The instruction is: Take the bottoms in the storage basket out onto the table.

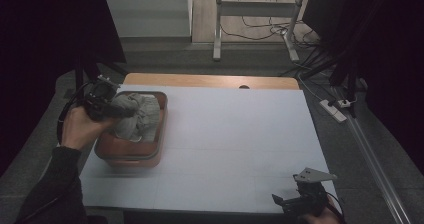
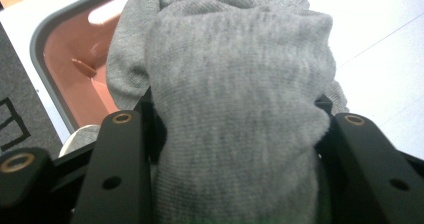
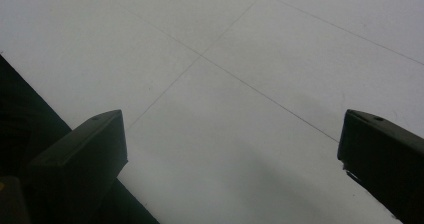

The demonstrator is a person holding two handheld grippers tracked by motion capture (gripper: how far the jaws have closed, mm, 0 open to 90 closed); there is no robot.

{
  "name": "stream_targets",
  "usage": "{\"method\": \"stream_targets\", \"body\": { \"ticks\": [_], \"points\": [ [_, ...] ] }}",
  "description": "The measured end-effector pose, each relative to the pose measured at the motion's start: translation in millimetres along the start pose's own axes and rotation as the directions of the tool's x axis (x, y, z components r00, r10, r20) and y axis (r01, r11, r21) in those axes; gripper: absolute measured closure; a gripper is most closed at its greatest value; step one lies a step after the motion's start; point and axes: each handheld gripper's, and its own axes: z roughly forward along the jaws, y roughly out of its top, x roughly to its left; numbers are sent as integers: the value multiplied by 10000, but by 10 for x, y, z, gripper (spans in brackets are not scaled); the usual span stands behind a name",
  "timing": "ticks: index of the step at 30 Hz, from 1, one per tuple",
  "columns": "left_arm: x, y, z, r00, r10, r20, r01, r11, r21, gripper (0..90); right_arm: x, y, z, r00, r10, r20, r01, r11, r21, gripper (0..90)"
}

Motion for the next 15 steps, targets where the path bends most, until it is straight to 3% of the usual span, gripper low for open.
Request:
{"method": "stream_targets", "body": {
  "ticks": [15],
  "points": [
    [-163,262,-180,9987,517,47,-512,9963,-697,483,-2,-2,-4,10000,36,31,-35,10000,-26,0]
  ]
}}
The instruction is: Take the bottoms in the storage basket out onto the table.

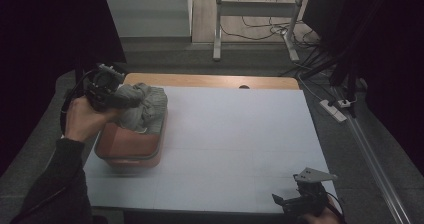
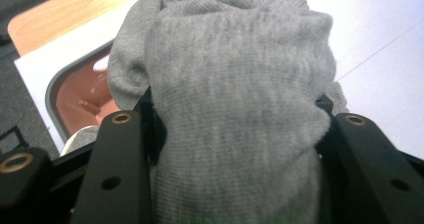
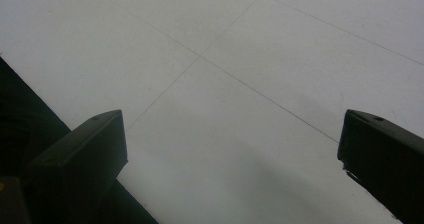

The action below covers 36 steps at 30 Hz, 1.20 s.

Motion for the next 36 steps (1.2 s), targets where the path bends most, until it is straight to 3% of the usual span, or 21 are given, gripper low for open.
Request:
{"method": "stream_targets", "body": {
  "ticks": [16,36],
  "points": [
    [-237,260,37,9971,679,349,-669,9974,-277,479,3,-2,-3,10000,-19,20,19,10000,-50,0],
    [-487,484,157,9881,1400,637,-1381,9899,-326,478,5,-4,-4,10000,-75,3,75,10000,-50,0]
  ]
}}
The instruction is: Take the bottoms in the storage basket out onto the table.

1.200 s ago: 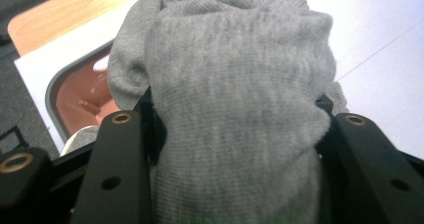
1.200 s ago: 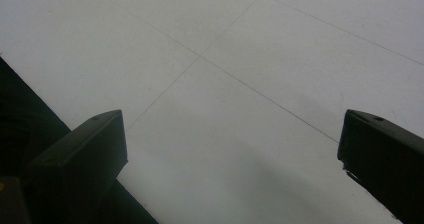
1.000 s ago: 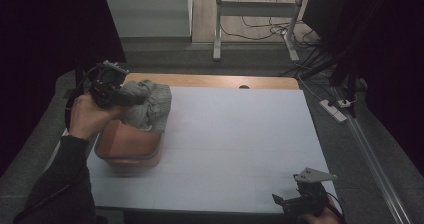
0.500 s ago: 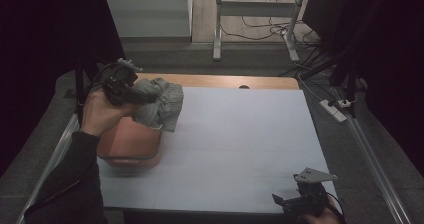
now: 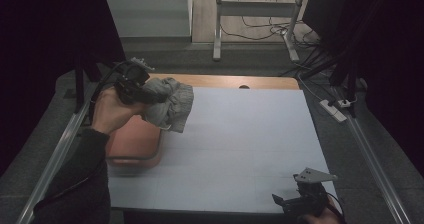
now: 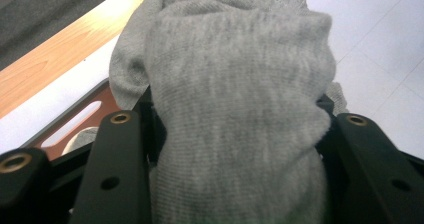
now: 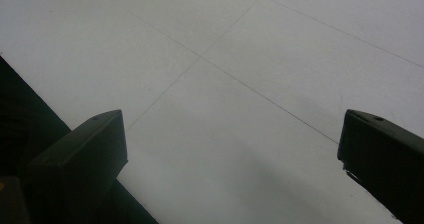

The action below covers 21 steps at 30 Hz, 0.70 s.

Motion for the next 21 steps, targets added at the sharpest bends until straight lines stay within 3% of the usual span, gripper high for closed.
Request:
{"method": "stream_targets", "body": {
  "ticks": [21],
  "points": [
    [-191,206,181,9983,504,304,-504,9987,2,478,4,0,-1,10000,-31,6,31,10000,10,0]
  ]
}}
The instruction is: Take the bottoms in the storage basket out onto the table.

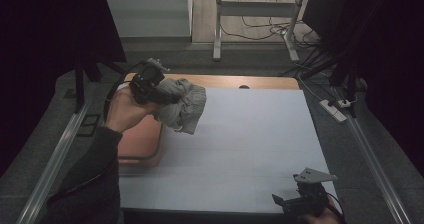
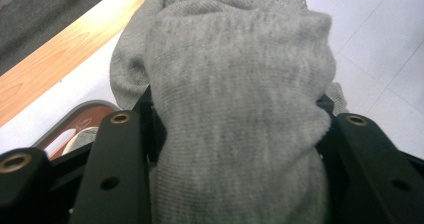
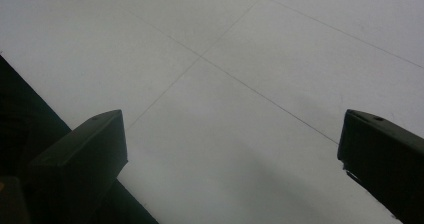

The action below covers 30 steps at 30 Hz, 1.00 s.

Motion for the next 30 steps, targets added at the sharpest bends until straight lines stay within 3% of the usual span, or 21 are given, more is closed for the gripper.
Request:
{"method": "stream_targets", "body": {
  "ticks": [13,30],
  "points": [
    [-130,130,180,9987,452,252,-453,9990,14,473,2,1,0,10000,-45,-1,45,10000,25,0],
    [-349,339,574,9914,1004,840,-1021,9947,154,471,0,-2,-2,10000,-3,-44,2,10000,-22,0]
  ]
}}
